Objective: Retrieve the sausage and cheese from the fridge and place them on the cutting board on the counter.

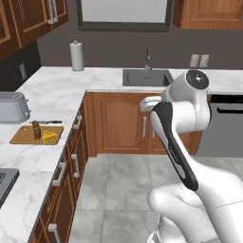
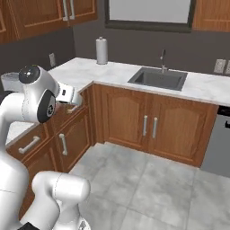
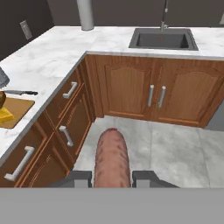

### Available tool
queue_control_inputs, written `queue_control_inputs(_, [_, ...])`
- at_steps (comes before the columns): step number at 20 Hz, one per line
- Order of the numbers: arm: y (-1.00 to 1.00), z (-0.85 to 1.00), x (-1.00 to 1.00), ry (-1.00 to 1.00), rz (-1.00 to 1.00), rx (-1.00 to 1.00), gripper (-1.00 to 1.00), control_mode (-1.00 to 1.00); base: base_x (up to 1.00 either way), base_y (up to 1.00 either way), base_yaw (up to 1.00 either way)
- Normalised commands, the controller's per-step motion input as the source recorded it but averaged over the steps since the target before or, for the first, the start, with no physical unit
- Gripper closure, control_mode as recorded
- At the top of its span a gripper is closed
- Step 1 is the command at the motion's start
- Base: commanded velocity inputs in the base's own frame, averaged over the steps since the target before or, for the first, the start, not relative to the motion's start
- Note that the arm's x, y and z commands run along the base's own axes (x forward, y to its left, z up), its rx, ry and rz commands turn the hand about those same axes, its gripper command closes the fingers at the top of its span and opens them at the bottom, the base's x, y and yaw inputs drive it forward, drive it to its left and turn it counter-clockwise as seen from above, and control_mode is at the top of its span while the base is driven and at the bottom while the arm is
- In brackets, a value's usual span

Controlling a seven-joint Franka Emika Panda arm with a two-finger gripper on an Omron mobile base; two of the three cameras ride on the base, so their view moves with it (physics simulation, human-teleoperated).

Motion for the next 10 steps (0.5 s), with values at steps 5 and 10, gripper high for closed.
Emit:
queue_control_inputs(5, [0.00, 0.00, 0.00, 0.00, 0.00, 0.00, 1.00, 1.00, 0.81, 0.00, 0.37])
queue_control_inputs(10, [0.00, 0.00, 0.00, 0.00, 0.00, 0.00, 1.00, 1.00, 0.78, 0.00, 0.40])
